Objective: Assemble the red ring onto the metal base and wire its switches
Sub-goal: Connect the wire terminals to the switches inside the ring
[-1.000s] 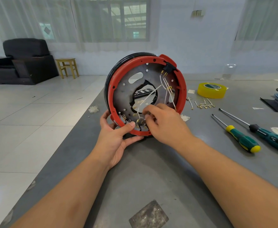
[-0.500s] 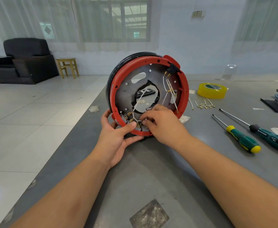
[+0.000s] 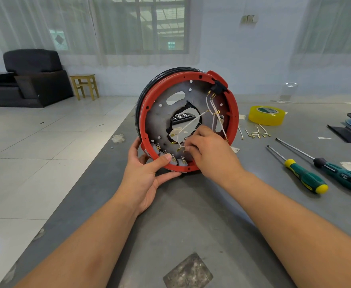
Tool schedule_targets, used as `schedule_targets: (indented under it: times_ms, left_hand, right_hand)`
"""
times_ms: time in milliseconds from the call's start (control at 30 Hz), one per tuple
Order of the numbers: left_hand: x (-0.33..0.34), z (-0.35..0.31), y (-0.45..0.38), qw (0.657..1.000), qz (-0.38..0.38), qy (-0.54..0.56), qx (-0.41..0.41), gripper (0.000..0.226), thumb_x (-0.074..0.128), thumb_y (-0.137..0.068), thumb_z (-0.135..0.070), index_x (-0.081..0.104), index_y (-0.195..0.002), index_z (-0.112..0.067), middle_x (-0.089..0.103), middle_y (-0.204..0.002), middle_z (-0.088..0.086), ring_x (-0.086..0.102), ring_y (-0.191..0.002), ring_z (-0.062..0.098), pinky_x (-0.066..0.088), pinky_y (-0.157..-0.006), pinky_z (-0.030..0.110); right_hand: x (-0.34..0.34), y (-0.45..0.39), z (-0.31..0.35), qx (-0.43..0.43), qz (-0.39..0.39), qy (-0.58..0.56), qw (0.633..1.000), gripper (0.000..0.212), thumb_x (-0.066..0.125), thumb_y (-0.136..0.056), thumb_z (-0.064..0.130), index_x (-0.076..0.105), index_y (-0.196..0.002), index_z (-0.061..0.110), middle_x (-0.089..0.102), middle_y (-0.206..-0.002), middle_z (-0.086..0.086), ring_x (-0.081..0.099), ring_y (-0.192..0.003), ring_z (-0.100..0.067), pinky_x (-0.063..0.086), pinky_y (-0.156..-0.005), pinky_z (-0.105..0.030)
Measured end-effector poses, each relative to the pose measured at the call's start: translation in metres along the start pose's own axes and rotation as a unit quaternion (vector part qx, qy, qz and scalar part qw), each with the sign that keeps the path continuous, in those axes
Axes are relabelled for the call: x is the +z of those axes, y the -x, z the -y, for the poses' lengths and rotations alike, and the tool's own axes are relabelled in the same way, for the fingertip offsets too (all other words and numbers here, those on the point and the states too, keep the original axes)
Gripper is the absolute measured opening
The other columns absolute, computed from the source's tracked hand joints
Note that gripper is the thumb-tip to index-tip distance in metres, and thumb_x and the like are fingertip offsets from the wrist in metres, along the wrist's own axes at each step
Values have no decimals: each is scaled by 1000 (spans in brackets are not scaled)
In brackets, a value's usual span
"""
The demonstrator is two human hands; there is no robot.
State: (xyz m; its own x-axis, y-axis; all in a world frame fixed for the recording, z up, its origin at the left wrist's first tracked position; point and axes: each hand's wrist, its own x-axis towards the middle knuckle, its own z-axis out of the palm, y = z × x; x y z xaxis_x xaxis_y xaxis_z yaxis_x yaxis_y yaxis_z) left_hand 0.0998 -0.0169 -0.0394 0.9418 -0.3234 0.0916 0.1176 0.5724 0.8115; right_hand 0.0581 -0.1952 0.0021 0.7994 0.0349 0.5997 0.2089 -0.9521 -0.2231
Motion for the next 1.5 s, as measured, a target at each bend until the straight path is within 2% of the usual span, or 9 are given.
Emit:
schedule_targets:
  times_ms: [167, 267, 400, 800, 1100, 1400, 1500]
  left_hand:
    - [0, 0, 1, 1000, 4, -2, 5, 88, 80, -77, 11, 51, -145, -38, 58, -139, 23, 75, -105, 42, 62, -76, 63]
    - [0, 0, 2, 1000, 8, -4, 6, 92, 82, -72, 9, 50, -146, -37, 59, -139, 24, 75, -107, 42, 62, -76, 63]
    - [0, 0, 2, 1000, 5, -8, 7, 94, 84, -69, 7, 50, -145, -36, 59, -138, 23, 75, -106, 40, 62, -75, 62]
    - [0, 1, 1, 1000, -5, -15, 5, 100, 85, -64, 4, 48, -147, -38, 58, -136, 21, 76, -106, 38, 63, -74, 62]
    - [-1, 3, 0, 1000, -8, -19, 11, 89, 80, -78, 14, 49, -144, -38, 57, -138, 20, 75, -108, 37, 62, -76, 63]
    - [-1, 4, 1, 1000, -3, -22, 16, 86, 79, -79, 15, 51, -139, -40, 57, -138, 21, 75, -108, 39, 62, -77, 64]
    - [0, 4, 1, 999, -5, -27, 18, 86, 80, -78, 15, 52, -137, -41, 55, -139, 20, 75, -108, 38, 63, -76, 63]
  right_hand:
    - [-4, 0, 3, -20, 31, 44, 998, 24, 53, -104, 21, 75, -111, 15, 60, -111, -1, 60, -97, -18, 45, -71, -27]
    - [-4, 0, 7, -1, 43, 54, 998, 25, 51, -105, 28, 73, -113, 21, 56, -114, 4, 62, -96, -19, 54, -73, -35]
    - [-6, 1, 11, 16, 48, 60, 997, 25, 50, -105, 31, 73, -112, 24, 55, -114, 5, 63, -96, -21, 56, -72, -41]
    - [-7, 1, 13, 23, 54, 62, 996, 24, 50, -105, 30, 72, -107, 24, 54, -109, 6, 62, -93, -22, 55, -71, -41]
    - [-5, 0, 12, 28, 49, 74, 996, 22, 52, -103, 30, 72, -101, 22, 54, -106, 5, 64, -89, -26, 54, -70, -39]
    - [-4, 0, 12, 34, 47, 90, 994, 18, 54, -101, 30, 72, -97, 26, 55, -104, 5, 64, -88, -26, 44, -65, -32]
    - [-3, 1, 13, 32, 41, 93, 994, 17, 55, -100, 30, 72, -97, 27, 56, -103, 6, 64, -86, -25, 49, -66, -34]
